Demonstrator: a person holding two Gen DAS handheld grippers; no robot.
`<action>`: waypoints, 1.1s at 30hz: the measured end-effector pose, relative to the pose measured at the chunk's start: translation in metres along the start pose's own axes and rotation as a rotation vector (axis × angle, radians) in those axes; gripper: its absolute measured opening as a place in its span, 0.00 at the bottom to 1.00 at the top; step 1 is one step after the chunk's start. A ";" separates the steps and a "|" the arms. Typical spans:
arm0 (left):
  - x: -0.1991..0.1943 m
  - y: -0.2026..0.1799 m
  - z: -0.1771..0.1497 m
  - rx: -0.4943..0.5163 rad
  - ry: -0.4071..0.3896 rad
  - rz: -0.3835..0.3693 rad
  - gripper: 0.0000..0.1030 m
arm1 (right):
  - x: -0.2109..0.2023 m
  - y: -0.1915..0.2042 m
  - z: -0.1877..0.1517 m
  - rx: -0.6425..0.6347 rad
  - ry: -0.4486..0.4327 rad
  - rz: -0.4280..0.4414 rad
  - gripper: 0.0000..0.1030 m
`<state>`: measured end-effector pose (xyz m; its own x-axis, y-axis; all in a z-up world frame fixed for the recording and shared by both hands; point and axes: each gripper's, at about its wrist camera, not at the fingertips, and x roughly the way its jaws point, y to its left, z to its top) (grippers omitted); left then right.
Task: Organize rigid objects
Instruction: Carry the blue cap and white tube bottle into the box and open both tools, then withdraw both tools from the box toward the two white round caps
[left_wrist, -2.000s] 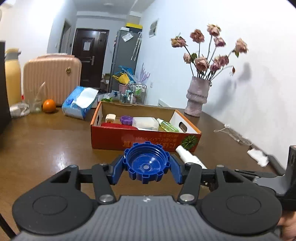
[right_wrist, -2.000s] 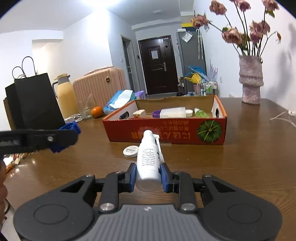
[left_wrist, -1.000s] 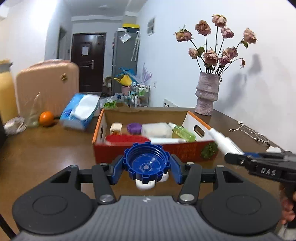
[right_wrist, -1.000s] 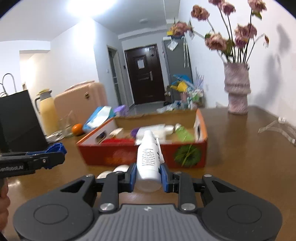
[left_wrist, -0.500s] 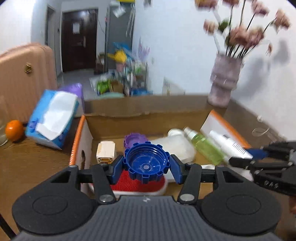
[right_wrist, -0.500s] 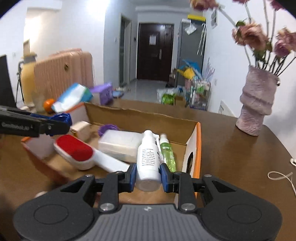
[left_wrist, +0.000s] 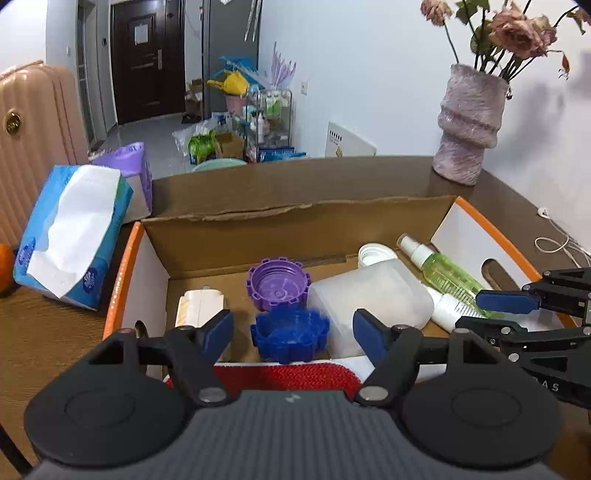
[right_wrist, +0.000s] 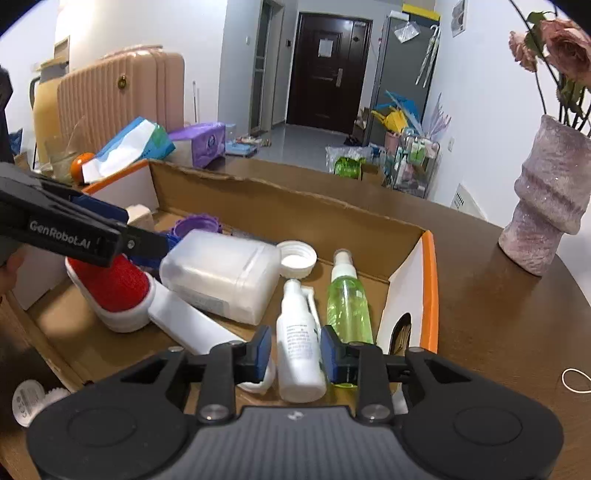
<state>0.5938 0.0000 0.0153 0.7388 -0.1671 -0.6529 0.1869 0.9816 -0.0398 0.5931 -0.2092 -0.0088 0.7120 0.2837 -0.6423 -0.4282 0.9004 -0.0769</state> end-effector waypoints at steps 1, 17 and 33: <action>-0.004 0.000 -0.001 -0.001 -0.008 -0.001 0.75 | -0.003 0.000 0.001 0.008 -0.010 -0.002 0.34; -0.075 -0.039 -0.048 0.009 -0.097 -0.026 0.83 | -0.105 -0.005 -0.039 0.203 -0.123 -0.010 0.48; -0.249 -0.048 -0.191 -0.114 -0.256 0.109 0.90 | -0.193 0.114 -0.123 0.092 -0.201 0.031 0.56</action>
<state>0.2773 0.0121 0.0351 0.8925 -0.0638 -0.4465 0.0340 0.9966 -0.0744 0.3386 -0.2019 0.0126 0.7995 0.3638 -0.4780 -0.4058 0.9138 0.0168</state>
